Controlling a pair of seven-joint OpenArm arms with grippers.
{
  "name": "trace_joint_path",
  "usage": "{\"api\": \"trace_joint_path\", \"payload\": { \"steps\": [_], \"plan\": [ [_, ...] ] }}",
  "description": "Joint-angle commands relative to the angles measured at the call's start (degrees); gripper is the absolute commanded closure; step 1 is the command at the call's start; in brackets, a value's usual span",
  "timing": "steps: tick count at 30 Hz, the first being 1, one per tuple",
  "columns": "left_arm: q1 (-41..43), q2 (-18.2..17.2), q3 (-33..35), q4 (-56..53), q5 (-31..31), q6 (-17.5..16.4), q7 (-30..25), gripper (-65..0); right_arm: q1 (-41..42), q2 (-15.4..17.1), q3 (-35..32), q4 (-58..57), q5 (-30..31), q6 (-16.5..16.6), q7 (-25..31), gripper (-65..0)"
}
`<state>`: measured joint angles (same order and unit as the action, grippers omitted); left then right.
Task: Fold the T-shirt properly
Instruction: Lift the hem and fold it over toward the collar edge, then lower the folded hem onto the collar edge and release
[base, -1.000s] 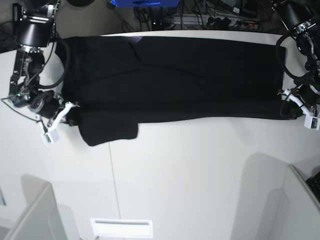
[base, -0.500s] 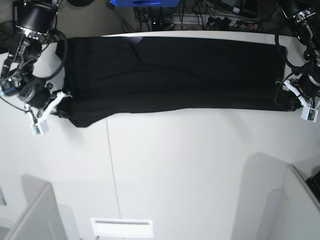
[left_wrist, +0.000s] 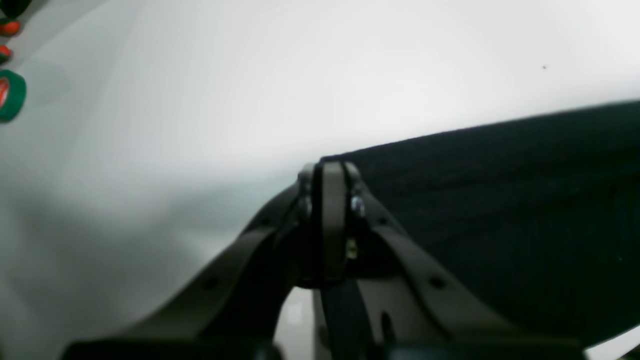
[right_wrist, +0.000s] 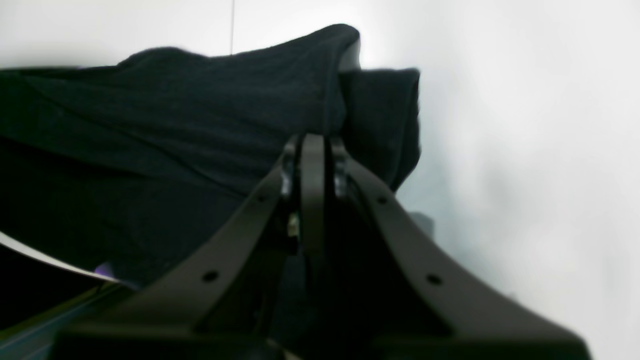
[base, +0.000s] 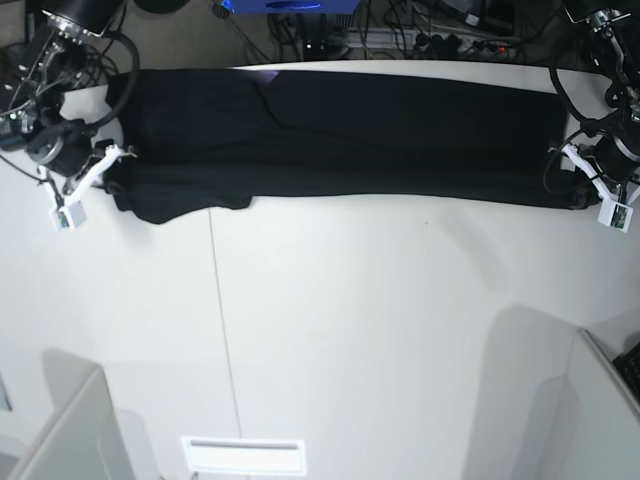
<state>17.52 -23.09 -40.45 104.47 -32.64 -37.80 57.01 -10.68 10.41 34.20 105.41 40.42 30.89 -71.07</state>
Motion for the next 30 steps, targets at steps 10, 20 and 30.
{"api": "trace_joint_path", "payload": {
  "steps": [10, 20, 30],
  "plan": [
    [2.0, -1.2, -0.6, 0.9, 0.5, 0.0, -0.7, 0.0, -5.0, -0.5, 0.6, 3.3, 0.1, 0.2, 0.3, 0.0],
    [4.2, -1.4, -0.3, 0.7, 0.5, 0.3, -0.8, 0.0, -10.1, -1.1, 0.6, 4.8, 0.1, 0.2, 0.7, 0.0],
    [4.3, -0.9, 3.0, 0.6, 10.3, 0.0, -1.0, 0.0, -9.1, -3.5, 0.3, 4.4, -0.5, 0.1, 0.8, 0.0]
  ]
}}
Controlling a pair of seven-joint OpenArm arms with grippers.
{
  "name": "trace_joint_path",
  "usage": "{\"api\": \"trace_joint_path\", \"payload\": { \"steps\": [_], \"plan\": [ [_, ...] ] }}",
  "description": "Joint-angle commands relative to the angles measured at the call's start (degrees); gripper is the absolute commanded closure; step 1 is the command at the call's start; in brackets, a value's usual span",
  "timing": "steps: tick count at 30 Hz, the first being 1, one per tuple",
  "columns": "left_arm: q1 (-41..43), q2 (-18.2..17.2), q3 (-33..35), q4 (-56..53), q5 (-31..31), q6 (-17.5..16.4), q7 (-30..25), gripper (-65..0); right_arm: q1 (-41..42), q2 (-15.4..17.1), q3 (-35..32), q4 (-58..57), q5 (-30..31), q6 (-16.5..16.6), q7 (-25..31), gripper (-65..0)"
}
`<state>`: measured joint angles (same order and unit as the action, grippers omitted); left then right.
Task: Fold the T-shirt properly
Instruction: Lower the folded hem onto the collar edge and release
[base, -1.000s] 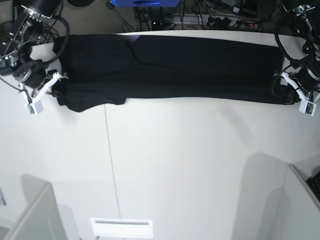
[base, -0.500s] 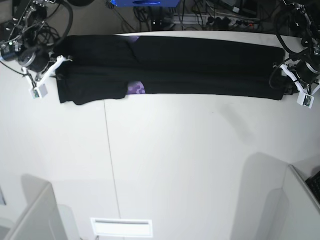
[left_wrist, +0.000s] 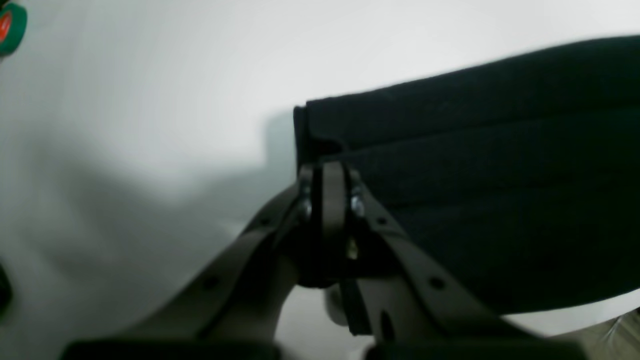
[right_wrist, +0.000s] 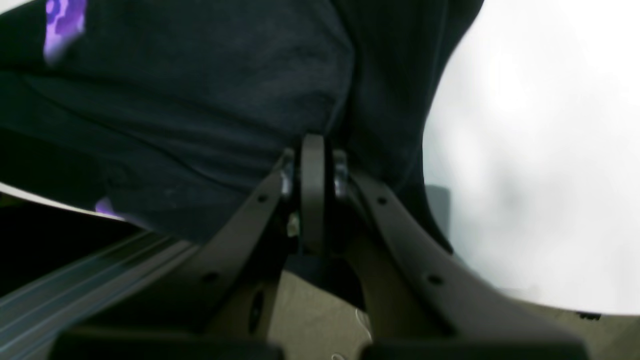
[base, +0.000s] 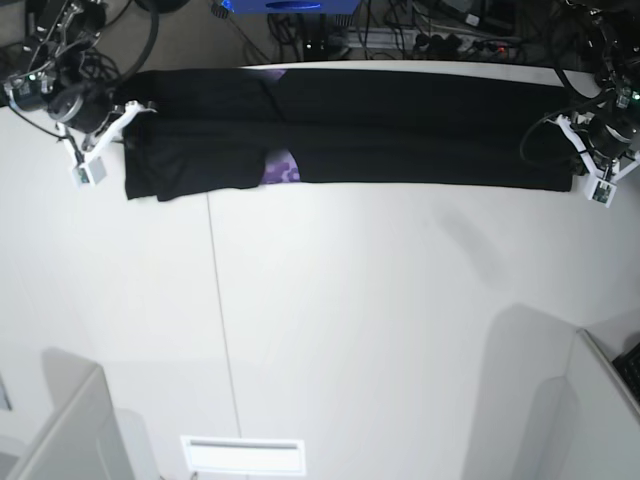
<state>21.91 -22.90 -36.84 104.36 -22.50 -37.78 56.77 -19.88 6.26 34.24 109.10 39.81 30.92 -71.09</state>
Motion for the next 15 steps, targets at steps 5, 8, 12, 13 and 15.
{"api": "trace_joint_path", "payload": {
  "steps": [5, 8, 12, 13, 15],
  "plan": [
    [-0.4, 0.0, 0.3, 0.7, 1.0, 0.0, -0.7, 0.0, 0.0, 0.4, 0.1, 0.7, 0.1, -0.1, 0.7, 0.0],
    [-0.5, 0.2, 0.4, 0.7, 1.1, 0.0, -0.7, 0.0, -0.1, 0.4, 0.1, 0.7, 0.1, -0.2, 0.5, 0.0],
    [-0.5, 0.0, 0.2, 0.7, 1.1, 0.0, -0.7, 0.0, -0.4, 0.5, 0.2, 0.7, 0.1, -0.2, 0.4, 0.0],
    [-0.5, 0.0, 0.1, 0.7, 1.1, 0.0, -0.7, 0.0, -0.4, 0.5, 0.4, 0.7, 0.1, -0.2, 0.4, 0.0],
    [-0.5, 0.0, 0.0, 0.8, 1.1, 0.0, -0.6, 0.0, -0.4, 0.6, 0.4, 0.7, 0.1, -0.2, 0.4, -7.7]
  ]
}}
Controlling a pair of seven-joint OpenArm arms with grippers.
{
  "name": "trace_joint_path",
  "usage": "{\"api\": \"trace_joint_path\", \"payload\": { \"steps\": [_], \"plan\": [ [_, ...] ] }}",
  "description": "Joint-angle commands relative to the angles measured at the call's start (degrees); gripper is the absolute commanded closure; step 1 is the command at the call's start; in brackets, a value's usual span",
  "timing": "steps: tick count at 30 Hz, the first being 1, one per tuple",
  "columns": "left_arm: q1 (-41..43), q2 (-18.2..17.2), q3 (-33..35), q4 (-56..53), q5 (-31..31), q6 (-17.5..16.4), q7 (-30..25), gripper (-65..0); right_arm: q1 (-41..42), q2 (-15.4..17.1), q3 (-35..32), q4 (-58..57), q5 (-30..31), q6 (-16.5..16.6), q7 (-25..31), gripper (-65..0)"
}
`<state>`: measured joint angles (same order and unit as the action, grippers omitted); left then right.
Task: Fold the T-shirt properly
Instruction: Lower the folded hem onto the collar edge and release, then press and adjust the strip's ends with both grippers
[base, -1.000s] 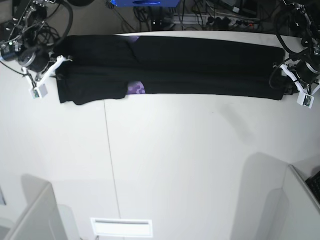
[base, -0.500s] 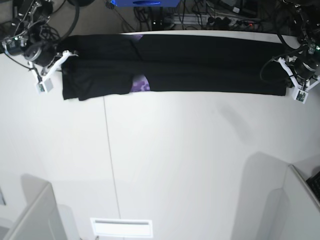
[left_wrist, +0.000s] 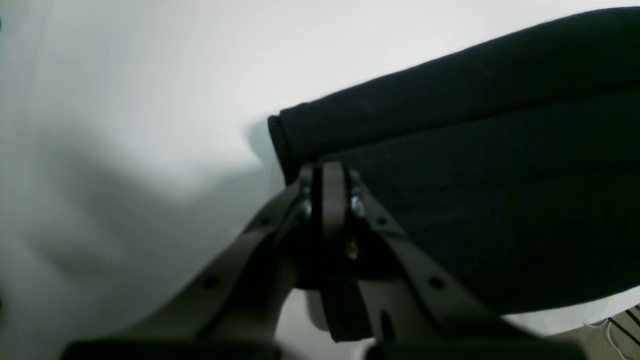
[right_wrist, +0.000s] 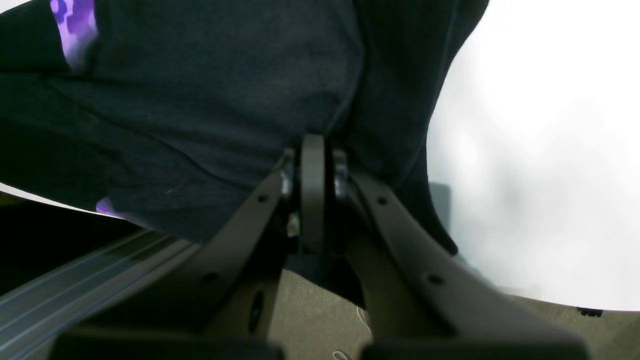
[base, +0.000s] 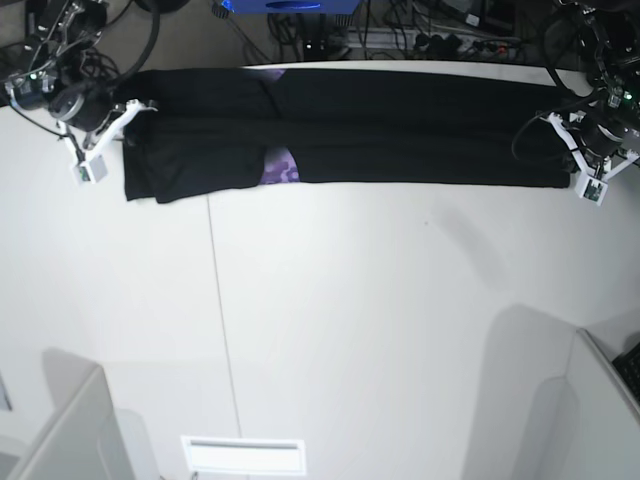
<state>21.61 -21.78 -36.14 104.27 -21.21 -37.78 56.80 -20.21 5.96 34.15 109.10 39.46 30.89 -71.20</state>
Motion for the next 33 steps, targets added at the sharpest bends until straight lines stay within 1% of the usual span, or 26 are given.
{"api": "trace_joint_path", "payload": {
  "steps": [1, 3, 4, 5, 8, 10, 12, 13, 14, 15, 16, 17, 18, 20, 21, 23, 25, 27, 28, 32, 33],
  "plan": [
    [-0.2, -1.1, -0.7, 0.9, -0.2, 0.0, -0.7, -4.1, -0.1, 1.0, 0.5, 0.7, 0.4, -0.2, 0.5, -14.7],
    [-0.2, -1.1, -0.8, 1.1, -0.2, 0.0, -0.7, -14.3, -0.1, 1.1, 0.5, 0.7, 0.4, -0.2, 0.7, -23.7],
    [-0.2, -1.1, -0.8, 1.3, -0.2, 0.0, -0.7, -19.7, -0.1, 1.1, 0.5, 0.7, 0.4, -0.2, 0.8, -27.2],
    [-0.1, -1.1, -0.9, 1.4, -0.5, 0.0, -0.7, -24.5, -0.1, 1.2, 0.6, 0.8, 0.4, -0.2, 0.8, -29.0],
    [0.2, -1.1, -1.0, 1.8, -0.6, 0.0, -0.7, -38.8, -0.2, 1.3, 0.6, 1.2, 0.4, -0.1, 2.7, -29.1],
    [0.3, -1.1, -1.3, 3.1, -0.7, 0.0, -0.7, -43.4, -1.2, 1.6, 0.2, 1.3, 0.4, 0.2, 5.7, -29.1],
    [0.4, -0.7, -3.5, 4.4, -0.7, 0.0, -0.7, -44.8, -1.6, 2.4, -0.4, 2.0, 0.4, 0.2, 9.4, -29.0],
    [0.2, -0.3, -4.3, 4.6, -0.8, 0.0, -0.7, -44.8, -1.8, 2.6, -1.2, 2.0, 0.4, 0.2, 10.9, -27.6],
    [-0.1, 0.5, -4.8, 4.6, -0.8, 0.0, -0.7, -44.3, -1.9, 2.7, -2.0, 2.0, 0.4, 0.2, 12.5, -24.6],
    [-0.4, 1.5, -5.0, 4.5, -0.7, 0.0, -0.7, -42.3, -1.9, 2.8, -2.6, 2.0, 0.4, 0.2, 14.5, -19.1],
    [-0.4, 2.1, -4.8, 4.5, -0.7, 0.0, -0.7, -37.5, -1.9, 3.2, -3.3, 2.0, 0.3, 0.2, 16.2, -11.3],
    [-0.4, 2.7, -4.7, 4.5, -0.7, 0.0, -0.7, -30.3, -1.9, 3.6, -4.1, 1.9, 0.3, 0.2, 18.0, -1.5],
    [-0.6, 3.3, -4.6, 4.4, -0.6, 0.0, -0.8, -20.9, -1.8, 3.8, -5.1, 1.7, 0.3, -0.1, 19.3, 0.0],
    [-2.2, 4.6, -4.6, 2.9, -0.2, 0.0, -0.8, -2.5, -1.6, 4.4, -6.7, 1.4, 0.1, -0.3, 21.0, 0.0],
    [-2.7, 4.9, -4.6, 1.2, -0.2, 0.0, -0.8, 0.0, -0.8, 4.4, -7.4, 0.7, -0.6, -1.0, 21.1, 0.0],
    [-3.7, 5.0, -4.6, -1.8, -0.2, 0.0, -0.8, 0.0, 1.1, 4.3, -8.5, -1.0, -4.7, -2.0, 21.5, 0.0],
    [-5.0, 5.2, -4.6, -4.7, -0.2, 0.2, -0.8, 0.0, 3.4, 3.9, -8.7, -3.4, -10.6, -2.0, 21.5, 0.0],
    [-5.5, 5.1, -4.6, -7.3, -0.2, 0.2, -0.9, 0.0, 5.1, 3.4, -8.7, -5.8, -14.5, -1.8, 21.5, 0.0],
    [-5.6, 5.0, -4.6, -8.3, -0.2, 0.2, -1.5, 0.0, 5.8, 3.1, -8.6, -7.2, -15.7, -1.8, 21.5, 0.0],
    [-5.1, 5.2, -4.5, -11.7, -0.1, 0.4, -7.9, 0.0, 8.2, 3.1, -8.4, -12.9, -18.2, -1.8, 22.1, 0.0],
    [-5.2, 5.2, -4.5, -12.7, -0.1, 0.4, -8.0, 0.0, 8.6, 3.2, -8.4, -14.7, -18.8, -1.8, 23.2, 0.0]
  ]
}}
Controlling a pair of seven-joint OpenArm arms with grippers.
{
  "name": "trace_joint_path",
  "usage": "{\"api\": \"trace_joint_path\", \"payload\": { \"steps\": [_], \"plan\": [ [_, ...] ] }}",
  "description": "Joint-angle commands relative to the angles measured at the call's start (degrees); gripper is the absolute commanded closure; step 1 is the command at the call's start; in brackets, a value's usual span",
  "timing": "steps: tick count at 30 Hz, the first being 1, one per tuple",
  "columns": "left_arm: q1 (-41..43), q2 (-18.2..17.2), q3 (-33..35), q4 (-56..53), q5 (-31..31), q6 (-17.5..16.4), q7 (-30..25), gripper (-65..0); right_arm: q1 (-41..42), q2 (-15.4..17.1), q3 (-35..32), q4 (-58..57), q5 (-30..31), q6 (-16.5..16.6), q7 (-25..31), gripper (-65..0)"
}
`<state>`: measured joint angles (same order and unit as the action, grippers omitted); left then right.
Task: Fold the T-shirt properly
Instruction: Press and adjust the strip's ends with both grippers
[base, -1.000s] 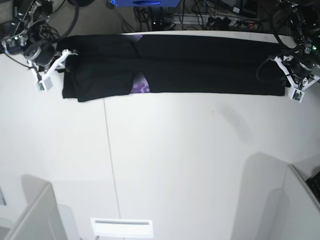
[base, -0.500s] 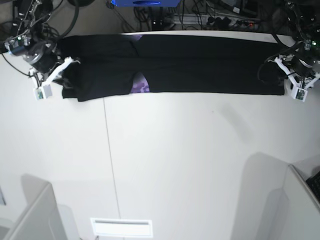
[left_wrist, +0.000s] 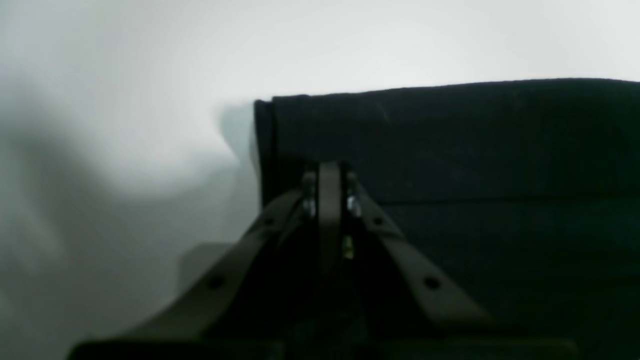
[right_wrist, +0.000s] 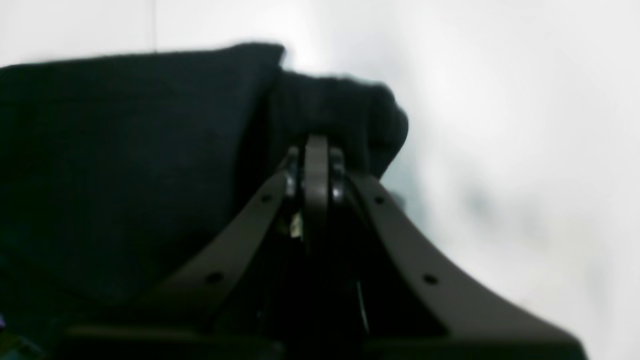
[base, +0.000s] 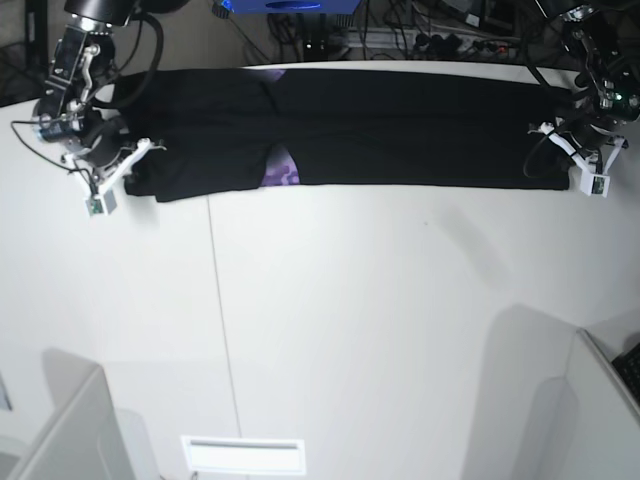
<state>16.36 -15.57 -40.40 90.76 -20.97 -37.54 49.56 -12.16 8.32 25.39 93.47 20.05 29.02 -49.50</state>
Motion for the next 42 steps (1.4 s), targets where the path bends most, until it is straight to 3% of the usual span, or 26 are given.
{"api": "trace_joint_path", "payload": {
  "steps": [1, 7, 13, 17, 23, 24, 26, 28, 30, 35, 39, 42],
  "plan": [
    [-0.1, -1.0, -0.3, -0.1, -0.3, 0.1, -0.7, 0.0, 0.9, 0.9, 0.3, -0.6, 0.0, 0.0, 2.4, 0.0],
    [0.0, -1.3, -0.3, -2.2, -0.3, 0.1, -1.2, 0.0, 2.0, 0.8, 0.1, -5.7, -3.4, 0.0, 4.2, 0.0],
    [0.3, -1.2, -0.7, 2.4, -0.4, 0.1, -1.0, 0.0, -1.7, 0.6, 0.0, 7.4, -3.1, 0.0, 3.6, 0.0],
    [0.7, -0.9, -0.7, 3.6, -0.4, 0.1, -1.0, 0.0, -2.9, -1.3, 0.4, 16.6, -3.1, 0.0, -1.7, 0.0],
    [0.7, -1.0, -0.7, 3.5, -0.4, 0.0, -1.0, 0.0, -1.2, -2.4, 0.2, 17.0, 2.5, 0.1, -11.0, 0.0],
    [0.7, -1.1, -0.7, 3.5, -0.4, 0.0, -1.0, 0.0, -1.2, -2.3, 0.2, 17.0, 2.8, 0.1, -11.6, -2.1],
    [1.4, -1.2, -0.7, 3.3, -0.4, 0.0, -1.0, 0.0, -1.2, -2.0, 0.2, 17.0, 3.1, 0.1, -11.6, -21.8],
    [1.5, -1.3, -0.7, 3.3, -0.4, -0.1, -1.0, 0.0, -1.4, -2.0, 0.2, 16.8, 3.1, 0.1, -11.6, -35.1],
    [1.6, -1.3, -0.8, 3.3, -0.4, -0.1, -1.0, 0.0, -1.4, -2.0, 0.0, 16.7, 3.1, 0.1, -11.6, -38.9],
    [1.6, -1.3, -0.8, 3.3, -0.4, -0.1, -1.0, 0.0, -1.4, -2.3, -0.1, 14.7, 3.1, 0.1, -11.8, -30.6],
    [1.6, -1.3, -0.8, 3.3, -0.4, -0.1, -1.0, 0.0, -1.6, -2.2, -0.1, 11.1, 3.2, 0.1, -11.6, -19.1],
    [1.6, -1.3, -0.8, 3.2, -0.4, -0.1, -1.0, 0.0, -2.8, -2.2, -0.1, 11.7, 3.4, 0.3, -11.6, -5.7]
  ]
}}
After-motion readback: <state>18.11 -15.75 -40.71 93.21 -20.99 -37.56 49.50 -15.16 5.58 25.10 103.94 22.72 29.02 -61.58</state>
